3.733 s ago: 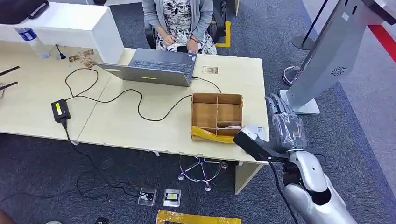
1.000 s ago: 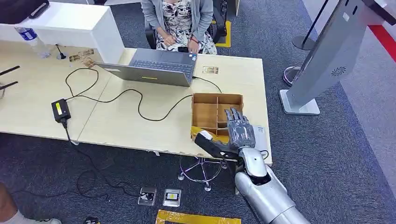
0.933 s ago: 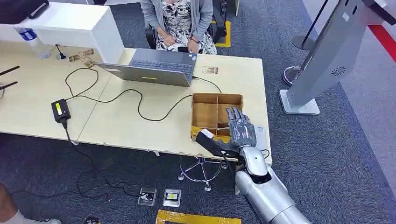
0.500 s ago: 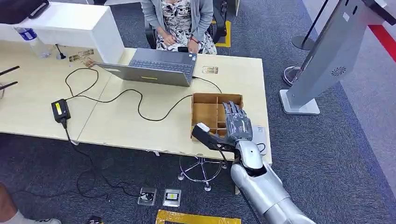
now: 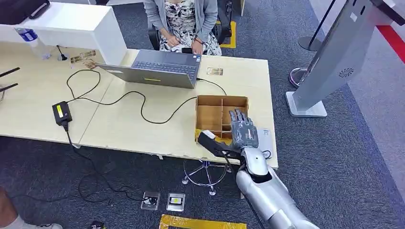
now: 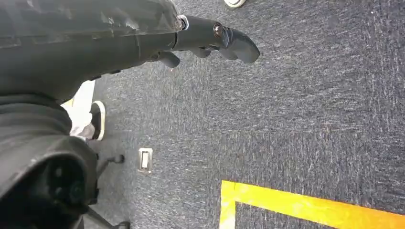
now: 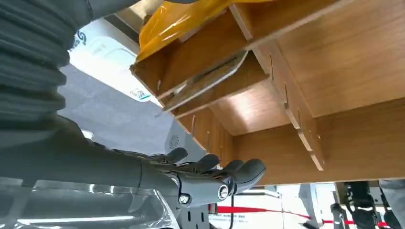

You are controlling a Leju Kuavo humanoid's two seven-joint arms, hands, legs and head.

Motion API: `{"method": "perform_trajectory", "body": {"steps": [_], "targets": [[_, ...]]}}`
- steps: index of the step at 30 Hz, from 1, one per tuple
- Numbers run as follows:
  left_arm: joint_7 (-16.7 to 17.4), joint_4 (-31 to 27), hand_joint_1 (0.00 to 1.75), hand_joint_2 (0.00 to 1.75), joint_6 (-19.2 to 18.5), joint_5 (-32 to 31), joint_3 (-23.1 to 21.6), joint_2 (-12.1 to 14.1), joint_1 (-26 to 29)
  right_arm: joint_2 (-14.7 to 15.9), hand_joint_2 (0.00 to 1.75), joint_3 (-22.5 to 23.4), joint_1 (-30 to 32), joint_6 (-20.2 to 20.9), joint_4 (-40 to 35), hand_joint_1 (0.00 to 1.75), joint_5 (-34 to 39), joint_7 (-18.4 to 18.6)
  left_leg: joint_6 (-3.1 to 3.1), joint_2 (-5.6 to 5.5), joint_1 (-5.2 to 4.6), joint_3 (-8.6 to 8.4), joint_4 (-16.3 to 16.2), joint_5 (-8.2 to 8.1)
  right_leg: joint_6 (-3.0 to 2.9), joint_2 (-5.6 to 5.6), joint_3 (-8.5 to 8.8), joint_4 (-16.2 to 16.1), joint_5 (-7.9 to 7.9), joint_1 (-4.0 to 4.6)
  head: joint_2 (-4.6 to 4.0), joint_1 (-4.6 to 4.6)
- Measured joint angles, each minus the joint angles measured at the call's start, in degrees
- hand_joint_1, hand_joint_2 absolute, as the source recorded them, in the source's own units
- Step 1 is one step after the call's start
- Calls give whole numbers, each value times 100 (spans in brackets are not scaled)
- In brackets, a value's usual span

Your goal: Pass the card to the sensor for recognition and then transmit it.

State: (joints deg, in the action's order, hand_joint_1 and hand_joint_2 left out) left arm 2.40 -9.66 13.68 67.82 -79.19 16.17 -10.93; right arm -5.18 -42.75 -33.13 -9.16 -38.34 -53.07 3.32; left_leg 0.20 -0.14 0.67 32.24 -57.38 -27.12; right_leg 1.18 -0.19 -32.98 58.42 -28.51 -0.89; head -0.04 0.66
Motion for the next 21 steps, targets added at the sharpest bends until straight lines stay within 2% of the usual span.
{"method": "perform_trajectory", "body": {"steps": [7,8,15,16,19,20,21], "targets": [[0,0,0,0,13,-2,0,-2,0,-33,175,20,17,-15,151,0,0,-96,0,0,0,0,0,0,0,0,0,0,0,0,0,0],[0,0,0,0,13,-2,0,-2,0,-42,175,35,17,-15,173,175,0,-96,0,0,0,0,0,0,0,0,0,0,0,0,0,0],[-55,0,0,0,22,-72,-2,-11,-1,-83,175,94,30,-61,264,175,-15,-194,0,0,0,-1,0,0,0,0,0,0,0,0,0,0],[-70,0,0,0,31,-74,-2,-17,-1,-81,175,105,38,-89,271,117,-18,-194,0,0,0,-1,0,0,0,0,0,0,0,0,0,0],[-83,0,0,0,57,-87,-4,-44,-3,-81,175,118,53,-206,295,117,-37,-190,0,1,0,-1,0,0,0,1,0,0,0,0,0,0],[-83,0,0,0,61,-87,-4,-50,-3,-81,175,122,64,-232,302,0,-42,-186,0,1,0,-1,0,0,0,1,0,-1,0,0,0,-4],[-85,0,0,0,63,-87,-4,-57,-2,-81,175,131,69,-254,308,0,-57,-183,0,1,0,-1,0,0,0,1,0,0,0,0,0,2]]}}
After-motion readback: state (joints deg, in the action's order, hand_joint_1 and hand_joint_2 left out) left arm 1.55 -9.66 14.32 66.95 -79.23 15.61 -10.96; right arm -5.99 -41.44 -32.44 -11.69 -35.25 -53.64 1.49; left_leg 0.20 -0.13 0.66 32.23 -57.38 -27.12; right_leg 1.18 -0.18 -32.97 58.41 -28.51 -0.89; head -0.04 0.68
